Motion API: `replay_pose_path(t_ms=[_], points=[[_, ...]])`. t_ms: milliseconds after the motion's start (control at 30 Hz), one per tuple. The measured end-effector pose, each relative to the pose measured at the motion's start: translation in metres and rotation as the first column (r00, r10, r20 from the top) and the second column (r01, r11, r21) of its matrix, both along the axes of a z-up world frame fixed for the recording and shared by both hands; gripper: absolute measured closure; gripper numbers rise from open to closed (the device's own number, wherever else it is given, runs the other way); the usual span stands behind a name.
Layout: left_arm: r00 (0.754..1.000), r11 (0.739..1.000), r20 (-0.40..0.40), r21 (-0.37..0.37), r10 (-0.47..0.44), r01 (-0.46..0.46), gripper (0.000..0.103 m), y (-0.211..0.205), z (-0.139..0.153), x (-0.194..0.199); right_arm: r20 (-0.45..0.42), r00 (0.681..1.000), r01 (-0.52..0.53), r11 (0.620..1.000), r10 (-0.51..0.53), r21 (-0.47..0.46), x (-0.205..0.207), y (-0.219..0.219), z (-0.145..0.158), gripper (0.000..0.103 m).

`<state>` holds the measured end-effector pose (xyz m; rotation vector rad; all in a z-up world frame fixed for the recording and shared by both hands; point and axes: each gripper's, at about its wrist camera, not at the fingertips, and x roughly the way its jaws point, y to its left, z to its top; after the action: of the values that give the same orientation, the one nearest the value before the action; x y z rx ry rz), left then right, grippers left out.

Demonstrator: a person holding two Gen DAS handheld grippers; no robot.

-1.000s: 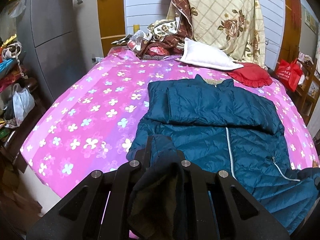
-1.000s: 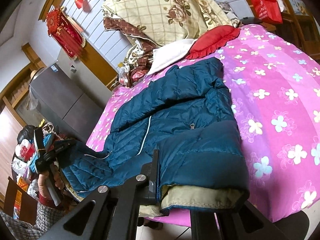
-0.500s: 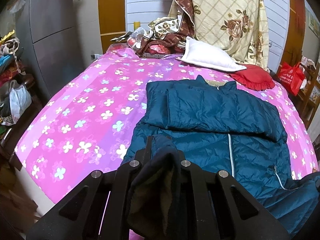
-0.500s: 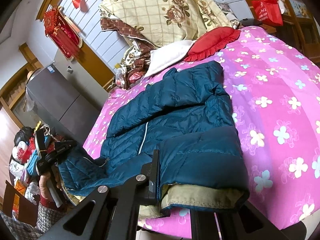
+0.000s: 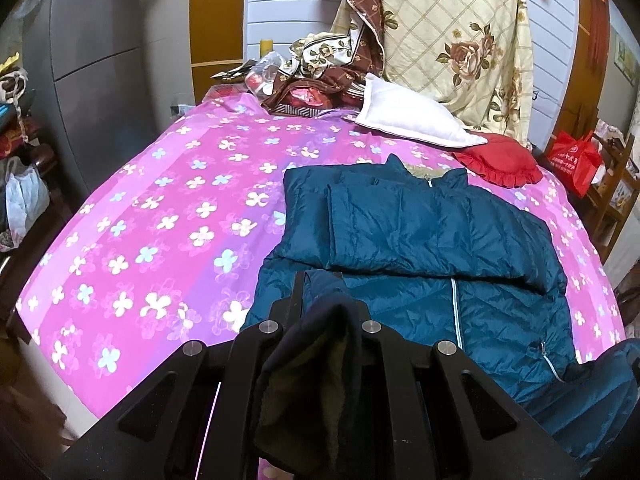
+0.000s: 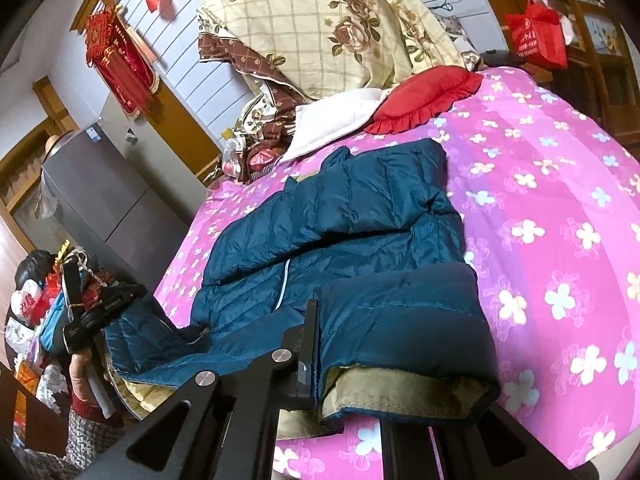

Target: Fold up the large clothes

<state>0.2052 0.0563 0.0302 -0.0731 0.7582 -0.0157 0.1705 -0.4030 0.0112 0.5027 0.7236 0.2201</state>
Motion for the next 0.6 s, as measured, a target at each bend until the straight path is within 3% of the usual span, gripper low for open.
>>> replay_pose_path(t_ms=[600], points=[[1.000, 1.000, -0.005, -0.004, -0.021, 0.021, 0.094, 0.003, 0.003, 0.019, -0.003, 1.000, 0.020, 0.999, -0.021, -0.030, 0.017, 0.001, 0.006, 0.096]])
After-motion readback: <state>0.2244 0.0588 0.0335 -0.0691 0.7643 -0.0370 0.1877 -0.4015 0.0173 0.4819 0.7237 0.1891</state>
